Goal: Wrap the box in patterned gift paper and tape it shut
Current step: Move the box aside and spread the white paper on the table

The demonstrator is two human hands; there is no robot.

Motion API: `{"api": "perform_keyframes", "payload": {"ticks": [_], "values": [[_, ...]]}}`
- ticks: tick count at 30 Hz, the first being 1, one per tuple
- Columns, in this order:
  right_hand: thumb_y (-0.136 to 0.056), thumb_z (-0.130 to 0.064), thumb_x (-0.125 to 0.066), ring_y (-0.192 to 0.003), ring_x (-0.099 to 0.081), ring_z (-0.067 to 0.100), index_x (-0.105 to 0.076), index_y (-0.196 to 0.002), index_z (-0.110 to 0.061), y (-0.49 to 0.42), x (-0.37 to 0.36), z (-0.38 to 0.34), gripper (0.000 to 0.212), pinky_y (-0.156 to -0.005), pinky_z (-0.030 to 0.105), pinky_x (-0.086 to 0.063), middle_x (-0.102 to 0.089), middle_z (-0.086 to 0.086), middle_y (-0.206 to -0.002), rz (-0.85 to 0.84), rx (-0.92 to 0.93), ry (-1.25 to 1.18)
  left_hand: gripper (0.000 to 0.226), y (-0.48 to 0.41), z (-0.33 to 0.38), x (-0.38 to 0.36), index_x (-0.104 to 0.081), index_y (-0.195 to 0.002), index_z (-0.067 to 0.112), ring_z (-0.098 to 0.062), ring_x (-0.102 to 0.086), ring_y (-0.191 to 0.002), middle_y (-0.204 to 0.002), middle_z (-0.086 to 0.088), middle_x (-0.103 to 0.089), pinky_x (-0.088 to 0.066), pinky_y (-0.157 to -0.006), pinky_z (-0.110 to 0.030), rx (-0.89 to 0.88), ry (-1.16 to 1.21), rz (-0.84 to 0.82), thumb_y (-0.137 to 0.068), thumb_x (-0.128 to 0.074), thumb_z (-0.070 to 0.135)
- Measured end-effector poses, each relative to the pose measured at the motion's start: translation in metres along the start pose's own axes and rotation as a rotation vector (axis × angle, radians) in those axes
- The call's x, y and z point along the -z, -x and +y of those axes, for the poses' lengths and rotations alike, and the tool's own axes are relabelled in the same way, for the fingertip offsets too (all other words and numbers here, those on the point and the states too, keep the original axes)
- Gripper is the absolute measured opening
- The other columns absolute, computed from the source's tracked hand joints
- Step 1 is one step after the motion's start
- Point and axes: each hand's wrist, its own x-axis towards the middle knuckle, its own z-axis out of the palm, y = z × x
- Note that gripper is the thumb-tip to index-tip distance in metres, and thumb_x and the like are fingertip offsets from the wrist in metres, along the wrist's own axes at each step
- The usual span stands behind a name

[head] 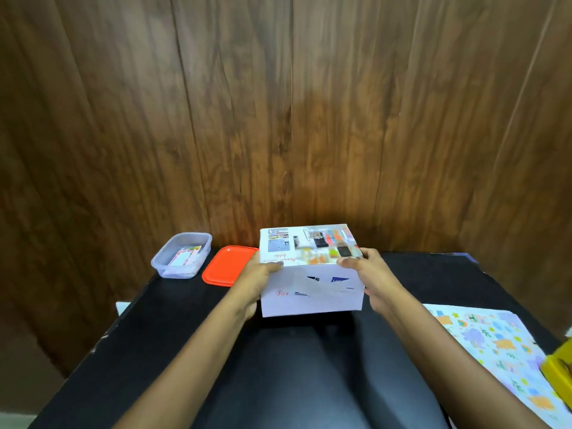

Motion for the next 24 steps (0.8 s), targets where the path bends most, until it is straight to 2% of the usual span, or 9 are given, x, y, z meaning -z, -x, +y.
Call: {"api": "perform_keyframes", "payload": {"ticks": [3,6,9,12,15,18,20,22,24], "values": [[-0.081,-0.01,-0.069,-0.095,-0.057,0.017,-0.045,-0.117,-0.012,0.041,-0.022,0.0,0.043,-0.061,0.027,-0.04,-0.061,0.005,-0.111,-0.104,-0.012,0.002,0.037,0.044,0.009,0.042,-0.052,-0.118,0.03,-0.008,-0.06,-0.082,-0.108,0.005,-0.064,-0.05,-0.058,-0.021,0.002,-0.136,0.041,-0.092,-0.052,0.005],[-0.078,-0.01,-0.073,-0.094,-0.058,0.017,-0.047,-0.114,-0.01,0.081,-0.065,0.012,0.045,-0.067,0.027,-0.042,-0.064,0.008,-0.111,-0.234,-0.039,0.011,0.05,0.094,0.01,0.101,-0.039,-0.118,0.048,-0.014,-0.06,-0.093,-0.105,0.013,-0.063,-0.048,-0.078,-0.036,0.032,-0.243,0.145,-0.09,-0.059,0.011],[-0.078,-0.009,-0.071,-0.079,-0.057,0.011,-0.046,-0.115,-0.008,0.111,-0.114,0.026,0.045,-0.055,0.022,-0.04,-0.063,0.008,-0.11,-0.356,-0.081,-0.016,0.067,0.129,0.01,0.151,-0.026,-0.138,0.044,-0.021,-0.059,-0.1,-0.11,0.016,-0.058,-0.049,-0.083,-0.043,0.088,-0.277,0.252,-0.091,-0.057,0.008],[-0.081,-0.007,-0.066,-0.075,-0.051,0.005,-0.046,-0.114,-0.011,0.139,-0.162,0.04,0.039,-0.052,0.02,-0.035,-0.057,0.006,-0.116,-0.413,-0.043,0.04,0.077,0.152,0.006,0.204,-0.016,-0.149,0.028,-0.03,-0.054,-0.11,-0.131,-0.002,-0.05,-0.043,-0.093,-0.057,0.189,-0.199,0.397,-0.09,-0.055,0.0],[-0.082,-0.012,-0.063,-0.093,-0.055,0.015,-0.045,-0.111,-0.016,0.146,-0.188,0.057,0.034,-0.068,0.028,-0.046,-0.052,0.007,-0.122,-0.411,-0.014,0.104,0.059,0.158,-0.006,0.23,-0.034,-0.142,0.016,-0.03,-0.054,-0.101,-0.115,-0.01,-0.058,-0.042,-0.089,-0.054,0.255,-0.084,0.41,-0.089,-0.05,-0.006],[-0.082,-0.017,-0.063,-0.107,-0.054,0.022,-0.044,-0.112,-0.019,0.15,-0.198,0.063,0.036,-0.088,0.038,-0.049,-0.049,0.004,-0.123,-0.387,0.004,0.178,0.041,0.161,-0.009,0.237,-0.053,-0.127,0.015,-0.031,-0.056,-0.103,-0.109,-0.012,-0.064,-0.044,-0.091,-0.053,0.253,-0.138,0.382,-0.091,-0.048,-0.003],[-0.084,-0.017,-0.063,-0.102,-0.055,0.02,-0.044,-0.115,-0.017,0.155,-0.196,0.061,0.036,-0.078,0.034,-0.05,-0.051,0.005,-0.122,-0.4,-0.021,0.155,0.036,0.162,-0.007,0.238,-0.055,-0.123,0.016,-0.032,-0.055,-0.107,-0.113,-0.013,-0.063,-0.042,-0.097,-0.055,0.249,-0.202,0.387,-0.092,-0.046,0.0],[-0.088,-0.015,-0.061,-0.087,-0.057,0.013,-0.044,-0.113,-0.014,0.159,-0.188,0.057,0.031,-0.063,0.026,-0.046,-0.057,0.003,-0.111,-0.435,-0.047,0.117,0.03,0.166,-0.002,0.226,-0.055,-0.119,0.015,-0.029,-0.055,-0.106,-0.12,-0.008,-0.059,-0.041,-0.1,-0.048,0.218,-0.314,0.405,-0.093,-0.047,0.003],[-0.09,-0.016,-0.06,-0.077,-0.053,0.006,-0.043,-0.104,-0.016,0.158,-0.175,0.053,0.022,-0.067,0.027,-0.049,-0.055,-0.004,-0.093,-0.409,-0.017,0.11,0.018,0.167,0.003,0.208,-0.053,-0.096,0.02,-0.019,-0.057,-0.084,-0.108,-0.002,-0.056,-0.045,-0.077,-0.03,0.071,-0.482,0.492,-0.092,-0.049,0.003]]}}
